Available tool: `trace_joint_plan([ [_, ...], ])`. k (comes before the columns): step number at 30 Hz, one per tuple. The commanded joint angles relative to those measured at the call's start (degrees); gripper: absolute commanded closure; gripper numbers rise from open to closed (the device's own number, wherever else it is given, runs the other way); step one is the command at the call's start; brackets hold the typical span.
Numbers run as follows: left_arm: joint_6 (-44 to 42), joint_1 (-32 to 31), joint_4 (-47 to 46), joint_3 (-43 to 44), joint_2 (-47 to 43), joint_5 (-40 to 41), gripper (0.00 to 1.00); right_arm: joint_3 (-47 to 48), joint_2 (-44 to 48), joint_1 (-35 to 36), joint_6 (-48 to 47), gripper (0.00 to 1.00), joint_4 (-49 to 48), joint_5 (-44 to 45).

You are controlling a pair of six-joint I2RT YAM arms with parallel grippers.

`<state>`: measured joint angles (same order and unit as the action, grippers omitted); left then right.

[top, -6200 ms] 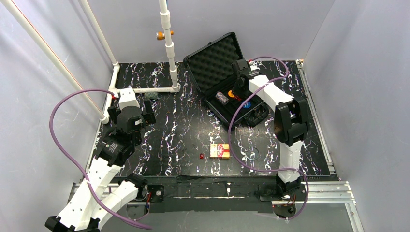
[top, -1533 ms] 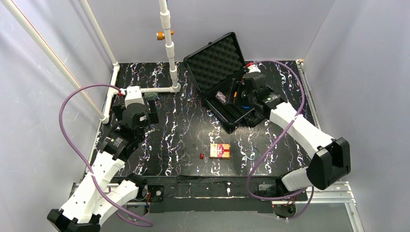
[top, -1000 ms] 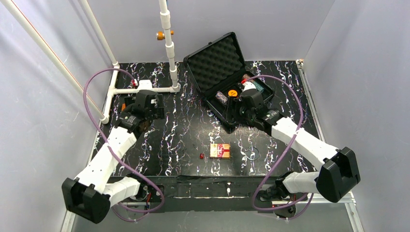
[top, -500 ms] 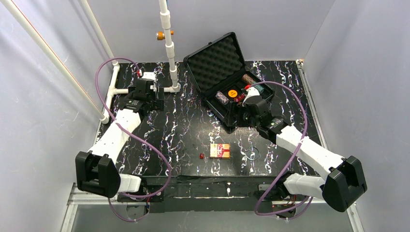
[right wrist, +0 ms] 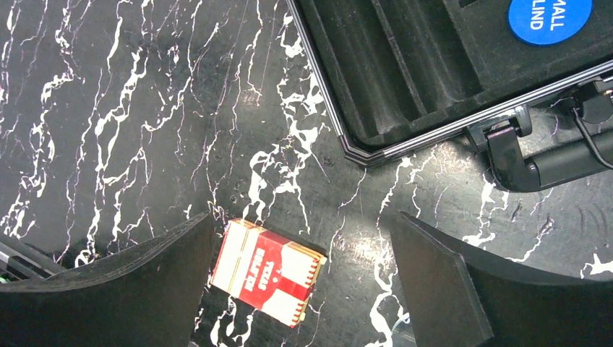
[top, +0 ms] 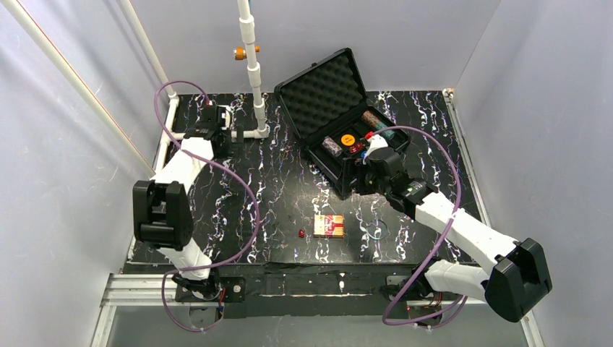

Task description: Pack up texas hold em set

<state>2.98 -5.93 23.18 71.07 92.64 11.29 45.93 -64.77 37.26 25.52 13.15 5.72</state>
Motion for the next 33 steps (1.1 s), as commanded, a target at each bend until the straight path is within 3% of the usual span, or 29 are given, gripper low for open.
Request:
trace_joint_plan([
  [1, 1.77, 0.67, 3.19, 3.51, 3.10, -1.62, 0.02, 0.28, 0.32, 0.26, -2.04, 0.02, -1.27, -1.73],
  [18, 12.91, 3.68, 7.85, 20.55, 21.14, -2.94, 0.02, -2.28, 0.45, 0.24, -2.67, 0.02, -2.60, -4.05],
  [33, 11.23, 5.85, 11.85, 33.88, 32.60, -5.62, 0.02, -2.98, 0.30, 0.27, -3.12, 0.02, -2.00, -5.04],
])
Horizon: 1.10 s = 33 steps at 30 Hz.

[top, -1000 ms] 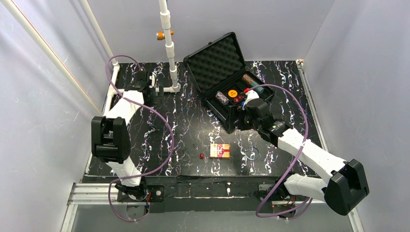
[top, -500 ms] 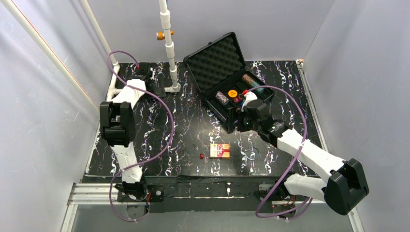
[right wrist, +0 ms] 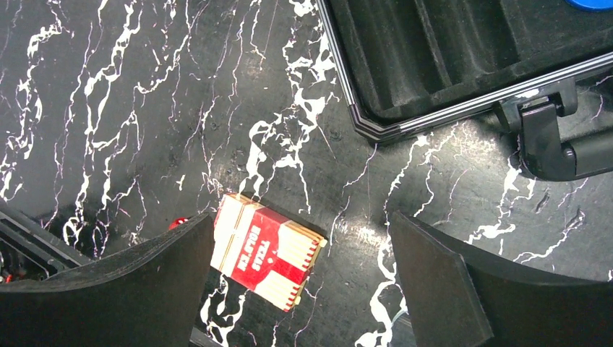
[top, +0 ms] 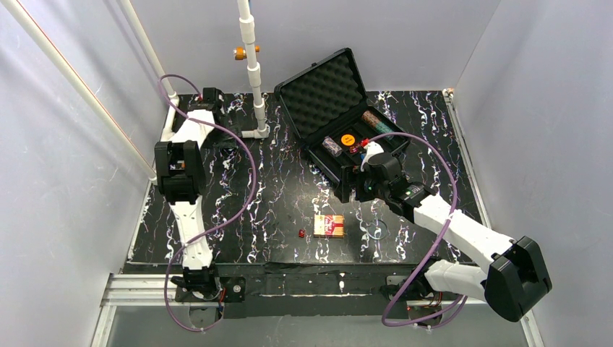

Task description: Pack up texas hold em set

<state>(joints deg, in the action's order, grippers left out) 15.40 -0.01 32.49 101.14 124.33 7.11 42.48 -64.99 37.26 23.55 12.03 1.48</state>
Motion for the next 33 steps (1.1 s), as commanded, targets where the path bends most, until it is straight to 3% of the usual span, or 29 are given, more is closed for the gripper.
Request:
trace_joint_plan([
  [1, -1.49, -0.08, 2.53, 4.17, 1.25, -1.62, 0.02, 0.50, 0.57, 0.26, -1.15, 0.02, -0.83, -0.85],
  [9, -3.75, -0.08, 2.71, 5.94, 3.45, -2.26, 0.03, 0.32, -0.08, 0.27, -0.61, 0.02, -0.43, -0.99],
  [17, -5.42, -0.08, 2.55, 5.68, 3.84, -4.90, 0.23, 0.50, -0.55, 0.27, -0.01, 0.02, -0.25, -3.11],
  [27, -5.95, -0.08, 1.52, 4.30, 3.12, -6.21, 0.58, 0.74, -1.97, 0.27, 0.83, 0.02, -0.69, -4.05],
  [33, -6.21, -0.08, 1.47, 3.26, 2.12, -6.49, 0.98, 1.11, -2.90, 0.27, 1.30, 0.01, -0.90, -4.64],
])
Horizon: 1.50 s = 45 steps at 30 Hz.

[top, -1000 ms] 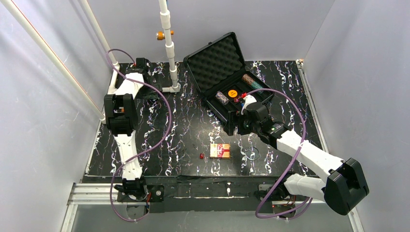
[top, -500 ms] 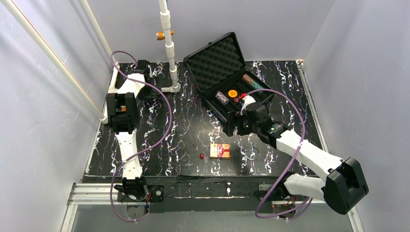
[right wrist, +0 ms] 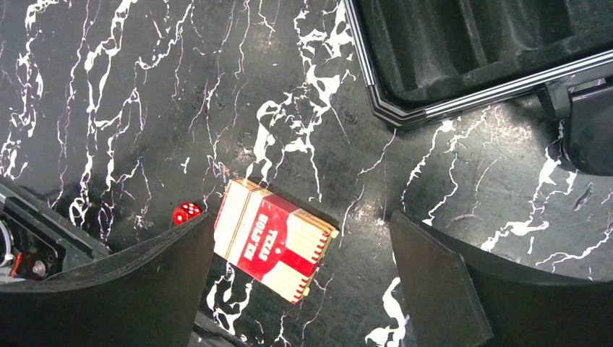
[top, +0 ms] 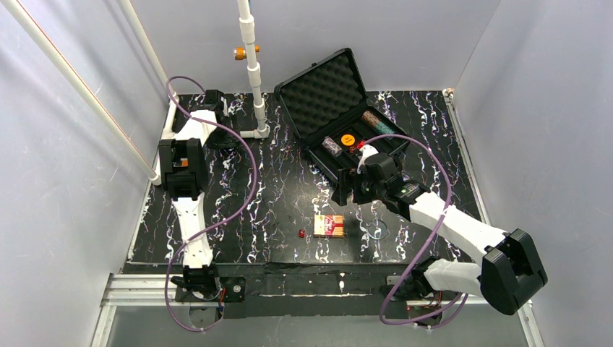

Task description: Pack up texas hold em set

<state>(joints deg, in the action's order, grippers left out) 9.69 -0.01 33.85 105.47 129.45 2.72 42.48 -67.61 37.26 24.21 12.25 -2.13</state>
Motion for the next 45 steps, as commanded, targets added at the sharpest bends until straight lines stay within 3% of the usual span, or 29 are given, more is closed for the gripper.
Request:
trace_joint_plan([
  [1, -0.48, -0.08, 0.04, -1.50, -3.38, -2.03, 1.00, 1.16, -0.40, 0.27, 0.70, 0.02, -1.24, -1.08],
  [19, -0.29, -0.23, -1.42, -13.32, -15.49, -1.62, 1.00, 2.30, -1.48, 0.30, 1.13, 0.02, -1.27, -1.82],
  [38, 1.11, -3.30, -0.16, -26.49, -35.30, -2.72, 1.00, 3.07, -0.69, 0.27, 1.49, 0.02, -0.99, -2.26],
  [45, 0.85, -5.04, 0.08, -30.64, -42.94, -6.47, 1.00, 3.21, -0.77, 0.27, 2.33, 0.02, -1.21, -3.24],
])
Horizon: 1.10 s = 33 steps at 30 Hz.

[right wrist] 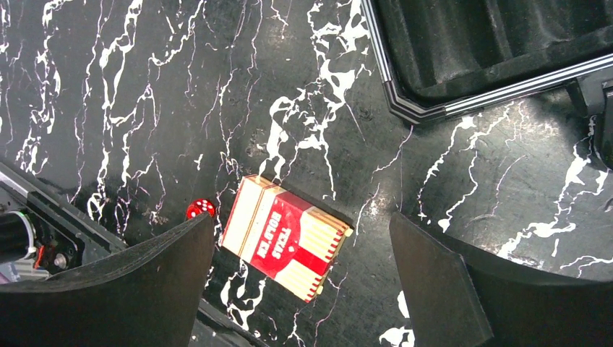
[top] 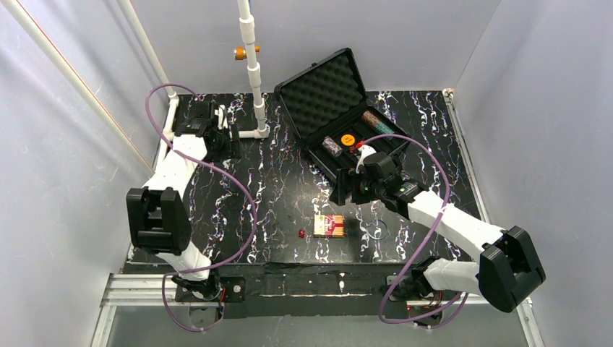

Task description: Pack up texas hold em set

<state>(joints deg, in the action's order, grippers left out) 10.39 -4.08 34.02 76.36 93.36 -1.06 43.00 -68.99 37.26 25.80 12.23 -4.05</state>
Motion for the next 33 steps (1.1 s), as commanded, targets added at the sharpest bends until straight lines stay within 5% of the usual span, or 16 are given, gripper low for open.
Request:
trace_joint_plan([
  [1, 0.15, -1.28, -0.09, -2.44, -7.97, -3.32, 1.00, 2.70, 0.66, 0.27, 0.82, 0.02, -1.30, -1.53],
  [14, -5.23, -9.45, -4.28, -12.94, -23.01, -10.77, 1.00, 2.79, 2.04, 0.27, 3.18, 0.02, -5.41, -4.13],
  [33, -10.13, -18.03, -10.48, -17.09, -27.94, -27.18, 1.00, 4.81, 2.38, 0.27, 9.13, 0.02, -15.29, -17.48],
])
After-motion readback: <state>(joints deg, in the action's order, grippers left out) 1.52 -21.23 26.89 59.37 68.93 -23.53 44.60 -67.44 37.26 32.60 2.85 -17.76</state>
